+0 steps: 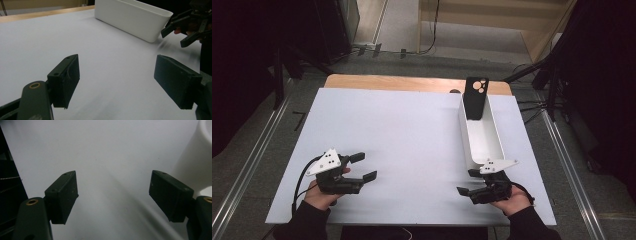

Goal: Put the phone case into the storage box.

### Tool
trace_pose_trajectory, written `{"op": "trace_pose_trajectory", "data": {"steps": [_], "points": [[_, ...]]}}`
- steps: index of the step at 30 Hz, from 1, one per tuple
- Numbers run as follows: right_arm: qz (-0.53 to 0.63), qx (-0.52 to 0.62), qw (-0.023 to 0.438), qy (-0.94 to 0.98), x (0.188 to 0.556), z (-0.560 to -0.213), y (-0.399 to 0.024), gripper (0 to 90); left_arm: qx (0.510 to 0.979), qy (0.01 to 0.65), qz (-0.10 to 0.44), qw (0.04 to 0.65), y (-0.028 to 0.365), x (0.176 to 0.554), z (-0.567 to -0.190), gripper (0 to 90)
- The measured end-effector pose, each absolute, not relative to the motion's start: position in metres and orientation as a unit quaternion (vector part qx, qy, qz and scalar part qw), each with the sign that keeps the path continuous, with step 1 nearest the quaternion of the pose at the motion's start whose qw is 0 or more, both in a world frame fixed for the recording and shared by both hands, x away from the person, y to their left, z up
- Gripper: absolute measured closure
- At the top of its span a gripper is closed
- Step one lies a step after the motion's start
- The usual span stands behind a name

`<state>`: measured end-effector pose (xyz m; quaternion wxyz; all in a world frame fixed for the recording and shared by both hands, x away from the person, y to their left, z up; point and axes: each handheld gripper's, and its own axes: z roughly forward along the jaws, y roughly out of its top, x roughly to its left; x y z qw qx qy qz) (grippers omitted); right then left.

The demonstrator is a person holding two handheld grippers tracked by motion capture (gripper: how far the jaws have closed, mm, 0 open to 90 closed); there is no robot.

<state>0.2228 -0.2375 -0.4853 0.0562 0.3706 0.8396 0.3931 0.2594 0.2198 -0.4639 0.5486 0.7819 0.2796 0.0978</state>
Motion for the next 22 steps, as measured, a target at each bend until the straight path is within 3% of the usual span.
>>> {"op": "trace_pose_trajectory", "data": {"steps": [22], "points": [[0.393, 0.373, 0.055, 0.838, 0.2241, -0.4874, -0.2396, 21.6, 0.781, 0.283, 0.095, 0.549, 0.2214, 0.2609, -0.4642, 20.6]]}}
